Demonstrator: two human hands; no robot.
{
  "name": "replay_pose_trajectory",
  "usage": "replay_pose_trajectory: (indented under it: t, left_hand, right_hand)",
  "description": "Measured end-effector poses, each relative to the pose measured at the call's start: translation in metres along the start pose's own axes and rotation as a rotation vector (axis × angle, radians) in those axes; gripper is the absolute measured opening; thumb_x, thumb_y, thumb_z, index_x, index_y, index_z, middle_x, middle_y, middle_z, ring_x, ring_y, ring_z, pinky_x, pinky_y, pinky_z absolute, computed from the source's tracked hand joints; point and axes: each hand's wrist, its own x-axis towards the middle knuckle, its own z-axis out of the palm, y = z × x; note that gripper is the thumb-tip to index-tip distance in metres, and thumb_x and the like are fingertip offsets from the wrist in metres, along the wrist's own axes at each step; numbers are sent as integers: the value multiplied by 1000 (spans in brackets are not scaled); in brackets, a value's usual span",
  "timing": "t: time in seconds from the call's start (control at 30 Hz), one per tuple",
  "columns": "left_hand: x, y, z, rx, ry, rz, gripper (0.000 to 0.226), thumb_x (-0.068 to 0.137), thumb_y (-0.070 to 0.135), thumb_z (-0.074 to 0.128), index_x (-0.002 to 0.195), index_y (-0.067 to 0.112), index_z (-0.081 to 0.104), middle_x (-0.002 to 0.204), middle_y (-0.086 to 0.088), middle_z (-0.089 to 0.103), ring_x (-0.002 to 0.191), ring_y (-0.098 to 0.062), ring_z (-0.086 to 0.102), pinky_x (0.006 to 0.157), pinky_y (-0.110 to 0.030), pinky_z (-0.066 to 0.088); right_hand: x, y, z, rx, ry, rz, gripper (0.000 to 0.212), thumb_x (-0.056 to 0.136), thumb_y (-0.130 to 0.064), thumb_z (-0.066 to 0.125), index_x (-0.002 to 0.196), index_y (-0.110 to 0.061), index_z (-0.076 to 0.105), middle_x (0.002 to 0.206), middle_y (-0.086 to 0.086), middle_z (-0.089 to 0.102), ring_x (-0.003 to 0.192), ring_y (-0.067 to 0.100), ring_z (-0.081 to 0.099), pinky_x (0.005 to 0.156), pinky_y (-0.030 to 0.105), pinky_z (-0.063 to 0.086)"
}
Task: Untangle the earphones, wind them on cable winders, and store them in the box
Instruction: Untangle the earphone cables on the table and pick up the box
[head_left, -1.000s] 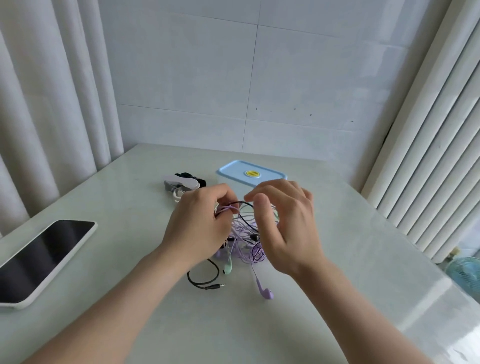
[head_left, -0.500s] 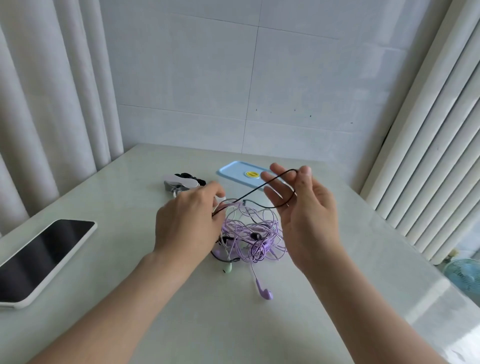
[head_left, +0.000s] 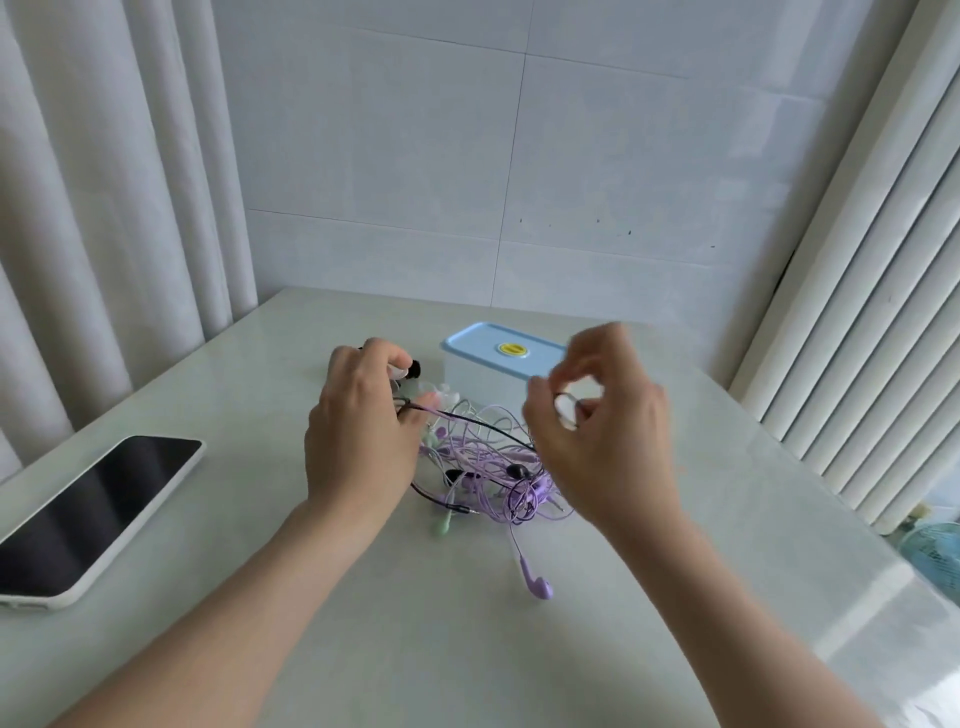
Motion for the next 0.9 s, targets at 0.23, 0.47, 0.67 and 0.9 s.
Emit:
replay_pose_trajectory:
  t: [0.23,0.47,0.67,0.9]
  left_hand:
    - [2,3,-2,-234,90,-6,43,80,24,91,107,23,58,99,6,58,72,-7,64,75,-44,56]
    - [6,-1,1,-321,-11,-46,25,87,0,77,95,20,65,87,7,73,66,-15,74,68,-39,62]
    - [12,-9,3,-533,-119,-317,7,88,20,80,91,24,76,86,4,78,64,-16,73,74,-41,63]
    - [11,-1,7,-549,-194,-310,5,89,24,82,86,25,77,68,19,70,66,1,61,73,-25,47]
  right_hand:
    - [-9,12,10,-145,-383,-18,21,97,-45,68,84,-30,75,48,-8,52,47,13,41,52,33,43]
    - [11,9,0,553,213,630,26,111,-27,49,92,-14,62,72,-2,70,60,11,56,56,23,46]
    - [24,18,-9,1349,452,1018,27,115,-21,27,121,-1,45,86,19,77,88,38,79,74,48,66]
    - [12,6,-10,414,59,534,25,95,-13,67,102,-22,44,62,-7,56,44,18,39,46,26,35]
